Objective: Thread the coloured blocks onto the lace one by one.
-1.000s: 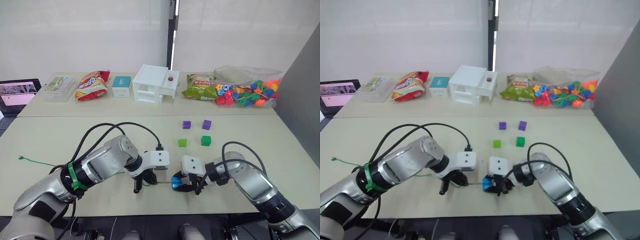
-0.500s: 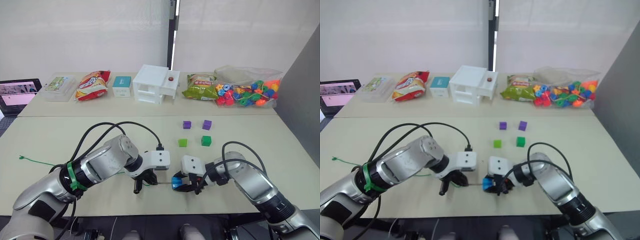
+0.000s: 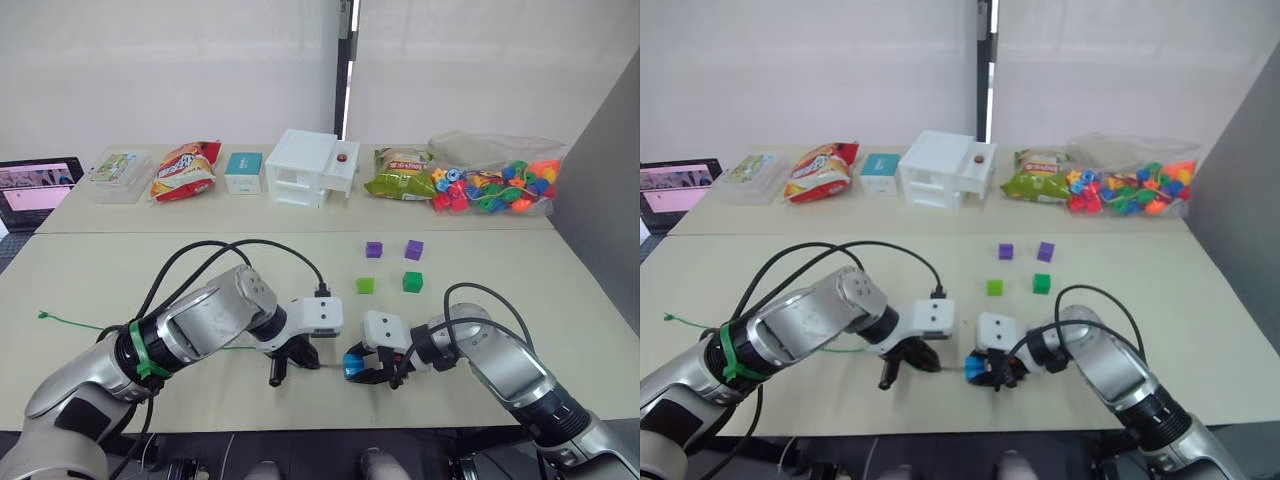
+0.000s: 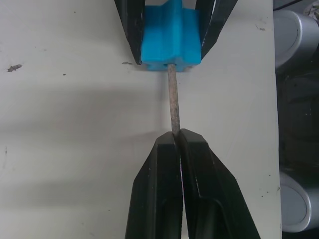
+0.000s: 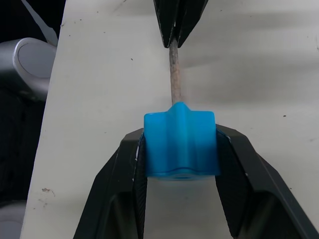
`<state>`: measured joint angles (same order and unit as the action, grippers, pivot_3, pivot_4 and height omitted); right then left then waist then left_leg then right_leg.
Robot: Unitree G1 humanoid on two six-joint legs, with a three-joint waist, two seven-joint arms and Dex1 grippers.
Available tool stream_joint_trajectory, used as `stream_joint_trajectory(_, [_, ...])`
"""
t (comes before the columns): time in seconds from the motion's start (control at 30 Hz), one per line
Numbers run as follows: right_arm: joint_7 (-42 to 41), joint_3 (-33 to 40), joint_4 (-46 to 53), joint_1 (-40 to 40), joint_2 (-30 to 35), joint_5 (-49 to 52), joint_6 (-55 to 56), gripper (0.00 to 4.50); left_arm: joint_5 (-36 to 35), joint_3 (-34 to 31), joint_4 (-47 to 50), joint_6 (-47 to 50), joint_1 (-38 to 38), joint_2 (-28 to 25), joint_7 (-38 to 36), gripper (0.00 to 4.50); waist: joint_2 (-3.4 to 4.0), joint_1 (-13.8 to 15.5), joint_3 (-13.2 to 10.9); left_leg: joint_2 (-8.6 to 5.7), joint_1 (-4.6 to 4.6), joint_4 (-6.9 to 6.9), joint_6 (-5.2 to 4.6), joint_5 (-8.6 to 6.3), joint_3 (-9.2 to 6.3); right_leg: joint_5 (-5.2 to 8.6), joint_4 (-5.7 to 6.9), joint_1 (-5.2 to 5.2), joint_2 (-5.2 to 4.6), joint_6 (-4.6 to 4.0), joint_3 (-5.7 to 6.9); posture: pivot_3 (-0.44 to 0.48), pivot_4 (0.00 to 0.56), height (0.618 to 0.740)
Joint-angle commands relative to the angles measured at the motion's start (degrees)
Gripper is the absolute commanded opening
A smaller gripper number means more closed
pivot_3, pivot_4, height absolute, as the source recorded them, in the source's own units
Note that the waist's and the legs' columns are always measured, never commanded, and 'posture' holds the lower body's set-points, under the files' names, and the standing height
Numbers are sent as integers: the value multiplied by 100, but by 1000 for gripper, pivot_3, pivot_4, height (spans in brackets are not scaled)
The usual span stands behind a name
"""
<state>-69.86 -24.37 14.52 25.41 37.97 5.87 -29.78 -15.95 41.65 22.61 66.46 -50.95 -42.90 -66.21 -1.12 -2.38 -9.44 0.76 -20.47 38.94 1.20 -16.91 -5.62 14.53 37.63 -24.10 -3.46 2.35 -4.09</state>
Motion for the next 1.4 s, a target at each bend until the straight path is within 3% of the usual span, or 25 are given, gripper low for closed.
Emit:
stream_joint_trajectory(0.03, [-53, -120, 85, -83, 16, 61, 27, 1365, -125, -281, 213, 42, -154, -36, 14, 0, 0, -3, 0, 0, 0, 0, 0, 0, 0, 0, 0, 0, 0, 0, 0, 0, 150, 740])
stream_joint_trajectory(0.5, [-49, -26, -28, -102, 72, 61, 102, 1365, -96, -261, 241, -374, 266, -453, 113, 0, 0, -4, 0, 0, 1, 0, 0, 0, 0, 0, -1, 1, 0, 0, 0, 0, 150, 740])
stream_joint_trajectory(0.63, [-84, 16, -55, -145, 151, 68, 167, 1365, -228, -539, 261, -414, 526, -361, 215, 0, 0, 12, 0, 0, 0, 0, 0, 0, -1, 0, 0, 0, 0, 0, 0, 0, 150, 740])
stream_joint_trajectory(1.4, [-95, -41, -19, -78, 168, 77, 111, 1365, -247, -454, 304, -335, 444, -137, 270, 0, 0, 28, 0, -1, 0, 2, 0, 0, 0, 0, -3, 4, -2, 0, 0, 0, 150, 740])
